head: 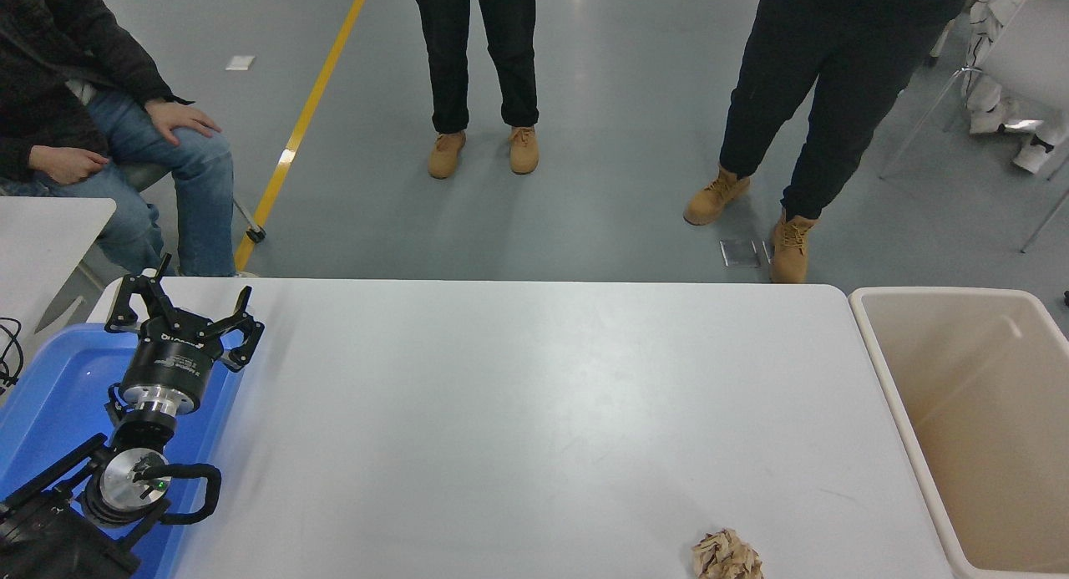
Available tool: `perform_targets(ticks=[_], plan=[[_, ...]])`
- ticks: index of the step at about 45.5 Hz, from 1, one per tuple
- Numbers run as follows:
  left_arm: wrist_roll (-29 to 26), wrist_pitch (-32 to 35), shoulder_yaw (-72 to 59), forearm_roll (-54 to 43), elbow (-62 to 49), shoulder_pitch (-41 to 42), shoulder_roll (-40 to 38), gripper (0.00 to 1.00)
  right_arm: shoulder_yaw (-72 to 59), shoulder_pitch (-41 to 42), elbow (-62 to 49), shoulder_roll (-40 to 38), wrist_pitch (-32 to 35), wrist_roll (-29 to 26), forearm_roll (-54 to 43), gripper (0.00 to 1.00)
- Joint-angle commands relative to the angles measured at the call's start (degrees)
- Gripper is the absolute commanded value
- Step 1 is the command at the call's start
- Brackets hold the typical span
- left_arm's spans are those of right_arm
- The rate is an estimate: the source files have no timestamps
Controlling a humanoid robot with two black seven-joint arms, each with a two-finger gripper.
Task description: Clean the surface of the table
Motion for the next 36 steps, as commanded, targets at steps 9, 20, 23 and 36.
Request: perform_targets(ticks=[9, 20, 23, 36], plan=[[0.0, 0.0, 0.02, 0.0, 0.0, 0.0, 0.0, 0.99, 11.42, 0.84, 9.0, -4.18, 7.37, -0.38, -10.69, 0.97], [0.0, 0.0, 0.02, 0.0, 0.0, 0.0, 0.0, 0.99, 21.36, 0.84, 9.53, -3.13, 6.59, -0.47, -8.94, 0.97], [0.0, 0.0, 0.02, 0.0, 0.0, 0.0, 0.0, 0.99, 22.85, 0.75, 9.62, -2.52, 6.32, -0.47, -5.52, 0.97], [0.0, 0.0, 0.02, 0.0, 0.0, 0.0, 0.0, 0.99, 24.35, 0.14, 9.62, 1.52, 0.61, -0.73, 15.32, 0.97]])
